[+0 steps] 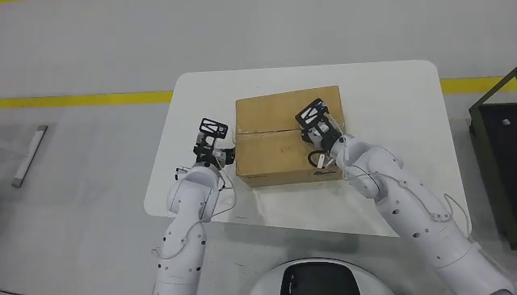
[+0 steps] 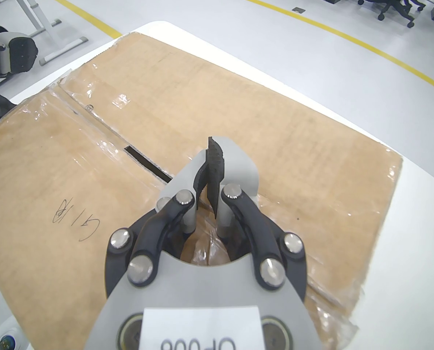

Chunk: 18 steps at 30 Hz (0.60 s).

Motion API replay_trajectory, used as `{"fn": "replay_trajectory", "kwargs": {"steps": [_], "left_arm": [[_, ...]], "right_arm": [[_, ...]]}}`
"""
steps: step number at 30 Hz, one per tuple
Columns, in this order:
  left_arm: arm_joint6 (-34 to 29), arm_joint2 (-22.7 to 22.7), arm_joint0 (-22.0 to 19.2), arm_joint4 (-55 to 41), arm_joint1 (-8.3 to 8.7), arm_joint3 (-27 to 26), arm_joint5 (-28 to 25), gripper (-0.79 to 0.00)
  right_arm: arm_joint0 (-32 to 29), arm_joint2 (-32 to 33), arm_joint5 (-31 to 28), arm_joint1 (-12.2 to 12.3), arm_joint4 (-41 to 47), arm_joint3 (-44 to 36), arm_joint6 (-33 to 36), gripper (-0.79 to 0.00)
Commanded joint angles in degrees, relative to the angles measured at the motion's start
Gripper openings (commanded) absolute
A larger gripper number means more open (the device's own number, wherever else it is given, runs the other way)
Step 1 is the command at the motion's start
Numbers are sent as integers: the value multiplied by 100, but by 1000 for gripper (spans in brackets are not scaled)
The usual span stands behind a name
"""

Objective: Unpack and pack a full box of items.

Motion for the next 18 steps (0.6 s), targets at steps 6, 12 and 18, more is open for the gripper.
{"fn": "replay_trajectory", "kwargs": {"steps": [6,12,18], "left_arm": [[220,88,-198,-149,-23,180,239,0],[303,132,-255,-271,-35,148,370,0],[380,91,-230,-402,-29,-46,434,0]], "right_arm": [[11,10,-29,-25,-8,24,13,-785],[22,15,-41,-48,-13,49,22,-785],[34,19,-54,-72,1,90,22,-785]]}}
